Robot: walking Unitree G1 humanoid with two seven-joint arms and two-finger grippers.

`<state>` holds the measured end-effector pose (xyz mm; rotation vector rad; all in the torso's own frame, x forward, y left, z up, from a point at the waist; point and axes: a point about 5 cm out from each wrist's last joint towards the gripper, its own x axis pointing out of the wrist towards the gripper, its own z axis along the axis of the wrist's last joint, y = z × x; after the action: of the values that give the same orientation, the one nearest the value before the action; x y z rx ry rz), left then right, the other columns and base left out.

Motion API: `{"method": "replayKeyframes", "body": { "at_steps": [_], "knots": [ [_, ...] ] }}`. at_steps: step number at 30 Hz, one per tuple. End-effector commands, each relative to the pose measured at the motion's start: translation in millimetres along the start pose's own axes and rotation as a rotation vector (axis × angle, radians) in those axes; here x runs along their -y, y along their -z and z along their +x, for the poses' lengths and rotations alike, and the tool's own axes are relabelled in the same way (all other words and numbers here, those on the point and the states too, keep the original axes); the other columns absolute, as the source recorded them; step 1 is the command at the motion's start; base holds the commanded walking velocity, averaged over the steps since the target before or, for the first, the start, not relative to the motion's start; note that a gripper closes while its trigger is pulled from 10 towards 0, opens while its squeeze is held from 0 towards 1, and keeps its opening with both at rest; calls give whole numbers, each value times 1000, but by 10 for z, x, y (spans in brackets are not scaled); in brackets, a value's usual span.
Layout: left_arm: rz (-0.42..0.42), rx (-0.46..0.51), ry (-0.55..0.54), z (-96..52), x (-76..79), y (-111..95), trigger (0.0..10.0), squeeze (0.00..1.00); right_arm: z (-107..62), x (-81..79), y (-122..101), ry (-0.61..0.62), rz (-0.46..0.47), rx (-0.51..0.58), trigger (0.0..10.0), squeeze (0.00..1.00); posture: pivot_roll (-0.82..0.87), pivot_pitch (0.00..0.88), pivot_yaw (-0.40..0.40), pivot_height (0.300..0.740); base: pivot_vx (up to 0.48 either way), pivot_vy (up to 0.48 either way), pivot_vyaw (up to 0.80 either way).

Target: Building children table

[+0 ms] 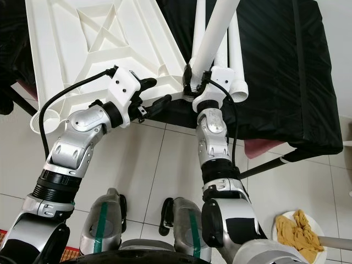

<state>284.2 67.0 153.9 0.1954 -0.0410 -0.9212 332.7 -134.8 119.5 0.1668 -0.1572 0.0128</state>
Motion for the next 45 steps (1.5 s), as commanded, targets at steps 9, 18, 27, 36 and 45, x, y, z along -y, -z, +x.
{"method": "replayKeyframes", "body": {
  "at_steps": [9, 18, 27, 36, 45],
  "knots": [
    [-3, -3, -65, -3, -16, -2, 10000, 0, 76, 197, -82, -219, 9, -34, 10000, 0, 63, 20, -78, 740, 0, 0, 0],
    [-2, 3, -60, 18, -15, -18, 10000, 0, 183, 359, -160, -396, -60, -82, 10000, 0, 60, 16, -77, 740, 0, 0, 0],
    [4, 7, -58, 19, -20, -33, 10000, 0, 215, 403, -157, -641, -73, -176, 10000, 0, 65, 13, -71, 740, 0, 0, 0],
    [5, 6, -61, 0, -27, -42, 10000, 0, 246, 417, -179, -667, -91, -170, 0, 0, 72, 21, -68, 740, 0, 0, 0],
    [6, 1, -53, -13, -17, -34, 10000, 0, 218, 430, -162, -693, -53, -160, 0, 0, 66, 29, -62, 740, 0, 0, 0]
  ]
}}
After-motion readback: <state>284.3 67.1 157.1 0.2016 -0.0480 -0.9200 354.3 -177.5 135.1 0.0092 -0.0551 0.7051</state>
